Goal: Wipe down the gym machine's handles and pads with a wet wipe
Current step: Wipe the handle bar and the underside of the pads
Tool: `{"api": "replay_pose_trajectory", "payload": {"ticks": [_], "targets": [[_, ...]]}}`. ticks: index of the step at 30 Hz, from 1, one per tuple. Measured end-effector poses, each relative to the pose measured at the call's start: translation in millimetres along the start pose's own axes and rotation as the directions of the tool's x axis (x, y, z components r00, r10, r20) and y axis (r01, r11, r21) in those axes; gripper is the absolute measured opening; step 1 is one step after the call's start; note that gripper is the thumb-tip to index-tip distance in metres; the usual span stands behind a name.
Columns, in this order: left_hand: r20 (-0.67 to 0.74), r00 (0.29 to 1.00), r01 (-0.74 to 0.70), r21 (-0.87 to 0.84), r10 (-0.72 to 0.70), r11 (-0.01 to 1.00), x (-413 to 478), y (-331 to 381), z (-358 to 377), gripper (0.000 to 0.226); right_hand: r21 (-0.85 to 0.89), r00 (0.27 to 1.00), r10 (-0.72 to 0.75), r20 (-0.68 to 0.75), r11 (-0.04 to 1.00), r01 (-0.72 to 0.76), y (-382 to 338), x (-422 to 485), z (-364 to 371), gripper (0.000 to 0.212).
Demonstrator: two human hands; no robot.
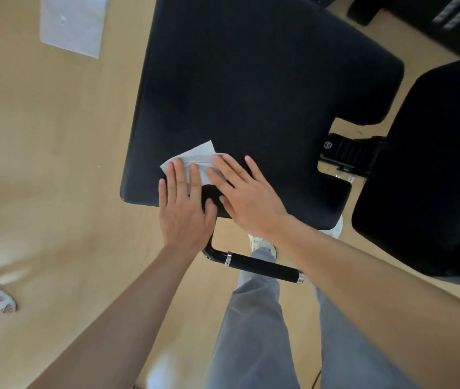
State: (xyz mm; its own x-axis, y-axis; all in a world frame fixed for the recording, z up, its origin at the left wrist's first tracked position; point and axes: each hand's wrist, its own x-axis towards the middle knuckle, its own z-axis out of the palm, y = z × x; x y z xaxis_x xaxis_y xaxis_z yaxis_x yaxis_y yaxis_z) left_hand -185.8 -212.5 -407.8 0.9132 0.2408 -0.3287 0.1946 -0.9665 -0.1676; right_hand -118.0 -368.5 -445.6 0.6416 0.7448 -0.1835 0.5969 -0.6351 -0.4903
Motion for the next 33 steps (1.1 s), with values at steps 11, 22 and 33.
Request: {"api": "replay_pose_trajectory", "payload": {"ticks": [11,22,33], "targets": [[0.047,0.933,-0.356,-0.02,0.356,0.934,39,72,-10,0.07,0.035,0.928,0.37,0.029,0.928,-0.371,63,-46,-3,0.067],[-0.053,0.92,-0.391,-0.029,0.389,0.92,90,102,-28,0.056,0.217,0.874,0.484,-0.044,0.859,-0.464,78,-35,-20,0.062],[-0.258,0.704,-0.685,0.001,0.662,0.729,164,136,-34,0.024,0.455,0.696,0.709,-0.115,0.66,-0.598,84,-44,-21,0.041]]}}
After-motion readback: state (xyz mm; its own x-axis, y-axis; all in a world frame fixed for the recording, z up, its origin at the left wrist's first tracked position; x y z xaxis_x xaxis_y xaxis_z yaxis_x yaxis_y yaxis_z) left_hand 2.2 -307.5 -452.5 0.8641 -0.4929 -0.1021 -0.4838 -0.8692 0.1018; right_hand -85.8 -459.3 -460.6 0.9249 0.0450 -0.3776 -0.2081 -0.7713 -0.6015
